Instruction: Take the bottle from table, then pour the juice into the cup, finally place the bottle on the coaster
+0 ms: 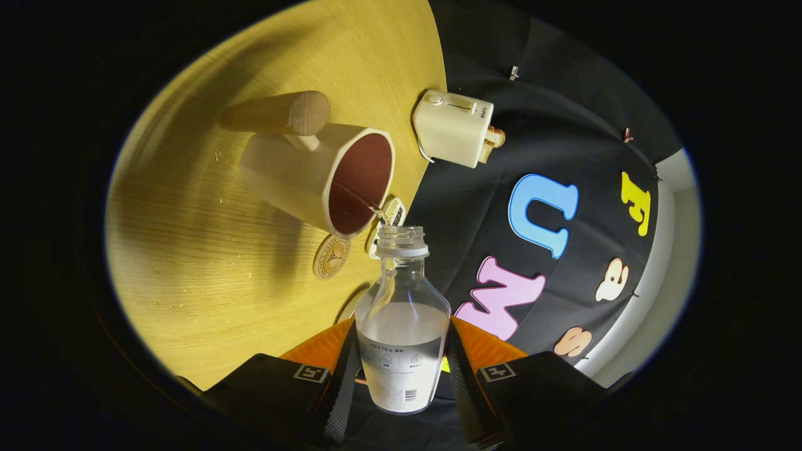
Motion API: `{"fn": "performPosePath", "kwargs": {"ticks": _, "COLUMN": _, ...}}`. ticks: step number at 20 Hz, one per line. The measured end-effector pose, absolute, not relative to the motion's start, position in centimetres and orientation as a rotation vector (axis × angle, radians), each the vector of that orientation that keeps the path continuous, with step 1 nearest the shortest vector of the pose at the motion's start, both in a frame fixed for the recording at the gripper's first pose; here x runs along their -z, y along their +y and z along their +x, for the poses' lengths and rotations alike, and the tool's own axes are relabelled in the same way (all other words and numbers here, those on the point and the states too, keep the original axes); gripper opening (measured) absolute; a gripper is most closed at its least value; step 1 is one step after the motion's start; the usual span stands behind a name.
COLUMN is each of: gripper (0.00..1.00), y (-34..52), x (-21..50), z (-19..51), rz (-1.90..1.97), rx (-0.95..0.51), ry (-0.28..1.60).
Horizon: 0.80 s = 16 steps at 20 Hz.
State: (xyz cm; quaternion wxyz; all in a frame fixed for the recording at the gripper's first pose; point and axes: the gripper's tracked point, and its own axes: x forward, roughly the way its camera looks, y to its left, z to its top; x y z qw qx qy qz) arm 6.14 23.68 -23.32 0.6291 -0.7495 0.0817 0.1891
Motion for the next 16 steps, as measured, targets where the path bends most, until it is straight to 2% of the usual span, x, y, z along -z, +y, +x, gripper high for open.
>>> {"fn": "performPosePath", "kwargs": {"ticks": 16, "gripper": 0.72, "y": 24.9, "x": 22.0, "z": 7.3, "rz": -1.856, "rx": -0.475, "ry": 0.029}}
